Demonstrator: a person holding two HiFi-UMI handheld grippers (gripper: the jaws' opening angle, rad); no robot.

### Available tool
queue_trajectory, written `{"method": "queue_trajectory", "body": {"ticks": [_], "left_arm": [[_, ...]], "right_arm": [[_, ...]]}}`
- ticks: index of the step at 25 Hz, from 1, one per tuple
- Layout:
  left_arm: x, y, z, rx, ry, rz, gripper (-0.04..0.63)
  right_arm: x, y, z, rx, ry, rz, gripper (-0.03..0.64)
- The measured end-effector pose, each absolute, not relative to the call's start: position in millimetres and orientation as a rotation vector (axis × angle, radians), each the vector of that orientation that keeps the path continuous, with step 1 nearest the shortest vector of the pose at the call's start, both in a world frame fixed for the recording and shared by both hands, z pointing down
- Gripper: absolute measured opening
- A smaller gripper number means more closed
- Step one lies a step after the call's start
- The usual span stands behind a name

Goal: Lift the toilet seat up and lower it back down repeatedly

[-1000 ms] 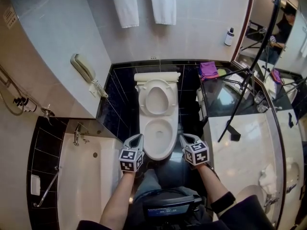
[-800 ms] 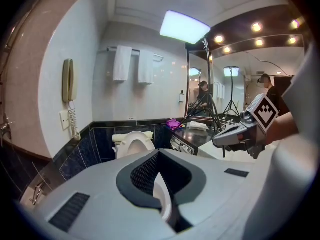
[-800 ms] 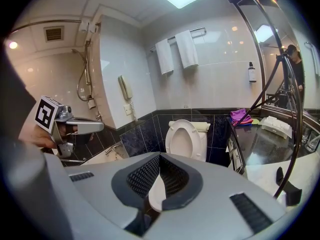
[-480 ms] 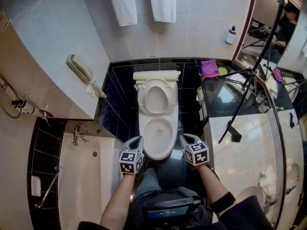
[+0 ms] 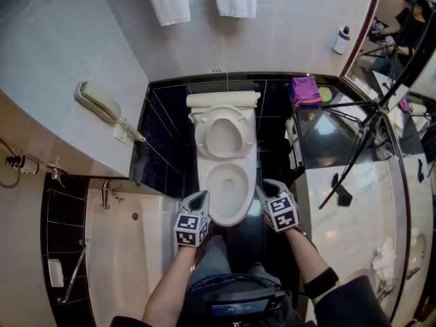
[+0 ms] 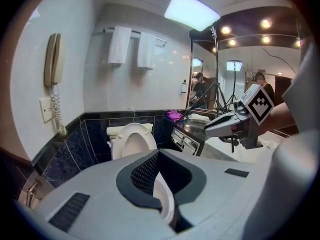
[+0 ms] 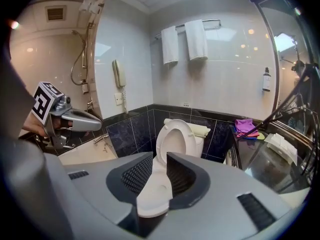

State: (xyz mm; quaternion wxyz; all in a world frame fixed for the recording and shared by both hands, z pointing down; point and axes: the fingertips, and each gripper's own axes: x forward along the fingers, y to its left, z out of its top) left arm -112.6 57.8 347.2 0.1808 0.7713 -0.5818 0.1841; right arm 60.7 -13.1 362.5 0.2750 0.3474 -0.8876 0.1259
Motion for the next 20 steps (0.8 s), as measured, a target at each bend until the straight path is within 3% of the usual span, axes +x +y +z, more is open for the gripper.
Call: {"method": "queue_trajectory", "body": {"ticks": [12,20], "left_arm": [[-156.4,-65.2,413.7,2.196,-1.564,0.563,-0.009],[-185.6,-138.3,468.7,2.161,-1.543,0.535,-0.009]], "right_arm": [[-34.3,-170.6,392.5,0.799,-2.288,0.018,0.217],[-87.2,-285.2,434.0,0.653,-2.066,-0.426,0.225]]}}
